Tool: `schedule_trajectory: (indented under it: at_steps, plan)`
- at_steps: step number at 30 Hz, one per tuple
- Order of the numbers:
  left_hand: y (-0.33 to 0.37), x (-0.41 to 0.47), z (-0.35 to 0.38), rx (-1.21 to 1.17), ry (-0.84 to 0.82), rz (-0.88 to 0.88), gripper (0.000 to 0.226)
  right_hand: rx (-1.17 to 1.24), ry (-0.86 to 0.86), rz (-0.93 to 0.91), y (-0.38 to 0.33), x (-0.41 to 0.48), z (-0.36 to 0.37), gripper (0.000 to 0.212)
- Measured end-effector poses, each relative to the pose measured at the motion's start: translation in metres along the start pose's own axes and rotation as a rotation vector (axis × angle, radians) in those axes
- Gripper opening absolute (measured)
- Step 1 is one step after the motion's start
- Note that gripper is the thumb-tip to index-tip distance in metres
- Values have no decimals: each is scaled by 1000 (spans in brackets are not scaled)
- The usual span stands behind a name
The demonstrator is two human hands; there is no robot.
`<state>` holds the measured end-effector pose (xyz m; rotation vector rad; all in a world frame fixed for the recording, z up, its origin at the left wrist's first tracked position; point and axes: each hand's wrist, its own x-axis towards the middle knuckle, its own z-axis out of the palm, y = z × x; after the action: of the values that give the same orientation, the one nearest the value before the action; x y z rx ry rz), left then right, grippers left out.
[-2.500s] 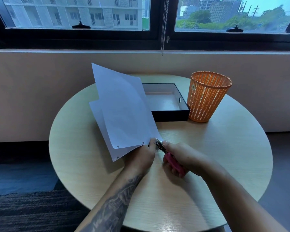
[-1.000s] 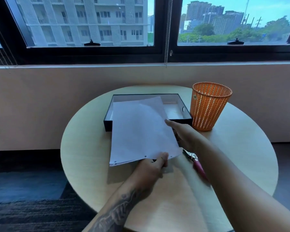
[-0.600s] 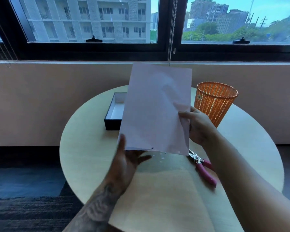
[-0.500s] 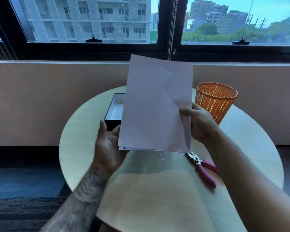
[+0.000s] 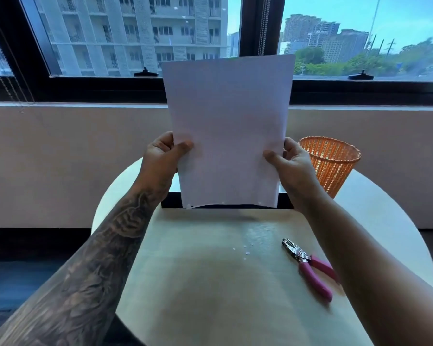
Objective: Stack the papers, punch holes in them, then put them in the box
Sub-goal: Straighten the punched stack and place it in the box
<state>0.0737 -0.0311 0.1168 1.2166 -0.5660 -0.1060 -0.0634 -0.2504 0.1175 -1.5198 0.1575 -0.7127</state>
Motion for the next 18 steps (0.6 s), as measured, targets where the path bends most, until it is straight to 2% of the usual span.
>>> schedule_trajectory:
  at_steps: [4, 7, 13, 18]
  plan:
    - [-2, -2, 7, 66, 56, 37, 25, 1, 14, -8, 4, 3, 0, 26]
    - [-4, -8, 10, 118, 88, 39, 20, 20, 25, 10, 12, 1, 0, 28]
    - [-50, -35, 9, 212, 162, -106, 15, -19, 47, 144, 54, -16, -1, 20]
    - [-49, -33, 17, 222, 161, -111, 17, 6, 66, 139, 54, -9, 4, 23]
